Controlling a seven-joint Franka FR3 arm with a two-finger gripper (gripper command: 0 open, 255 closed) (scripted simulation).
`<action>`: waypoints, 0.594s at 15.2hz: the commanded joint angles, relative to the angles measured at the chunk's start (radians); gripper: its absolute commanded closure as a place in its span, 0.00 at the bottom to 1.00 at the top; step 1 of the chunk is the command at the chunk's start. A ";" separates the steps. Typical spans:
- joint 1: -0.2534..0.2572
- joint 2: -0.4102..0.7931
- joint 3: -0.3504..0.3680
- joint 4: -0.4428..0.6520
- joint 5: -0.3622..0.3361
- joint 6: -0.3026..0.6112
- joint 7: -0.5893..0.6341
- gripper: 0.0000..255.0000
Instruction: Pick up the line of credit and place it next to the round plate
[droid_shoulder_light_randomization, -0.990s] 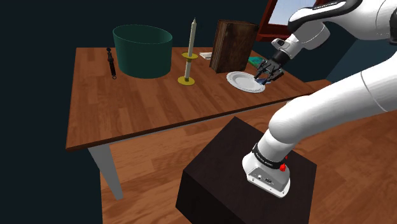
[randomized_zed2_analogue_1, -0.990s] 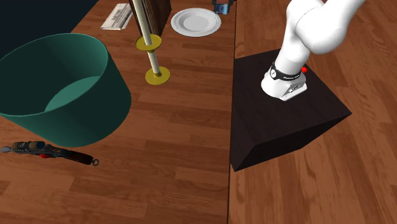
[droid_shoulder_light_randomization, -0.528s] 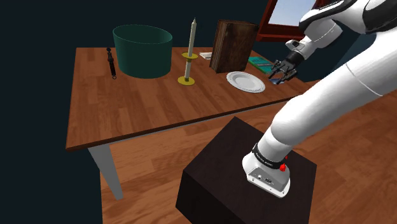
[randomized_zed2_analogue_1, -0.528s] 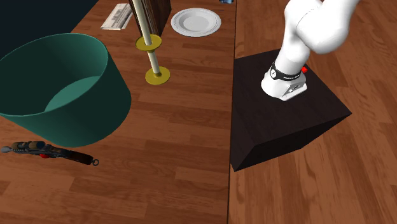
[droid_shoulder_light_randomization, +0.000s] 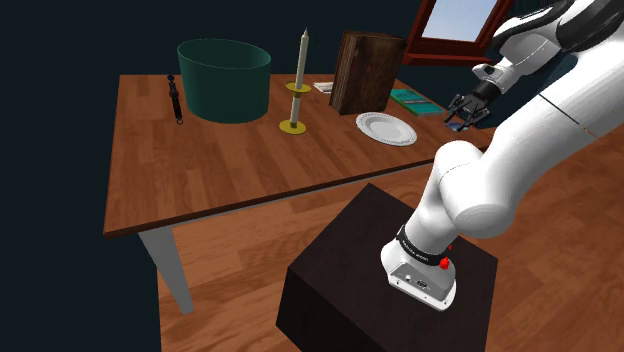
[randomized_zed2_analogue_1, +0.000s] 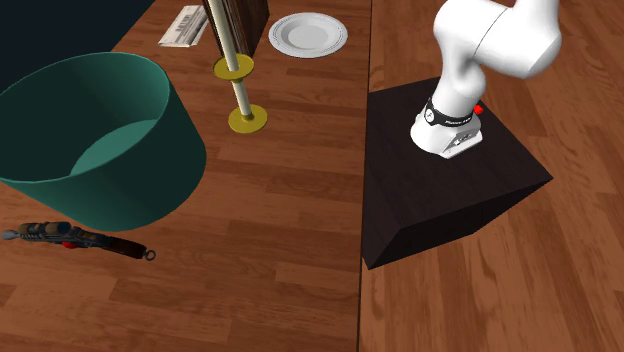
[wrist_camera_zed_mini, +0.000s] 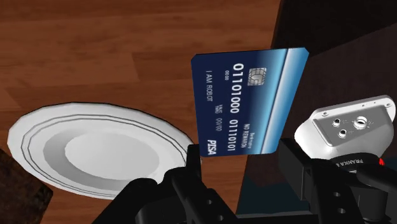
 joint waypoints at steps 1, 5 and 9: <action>0.092 -0.102 -0.084 0.094 -0.084 -0.035 0.032 1.00; 0.133 -0.154 -0.126 0.116 -0.126 -0.020 0.038 1.00; 0.146 -0.177 -0.145 0.086 -0.146 0.024 0.040 1.00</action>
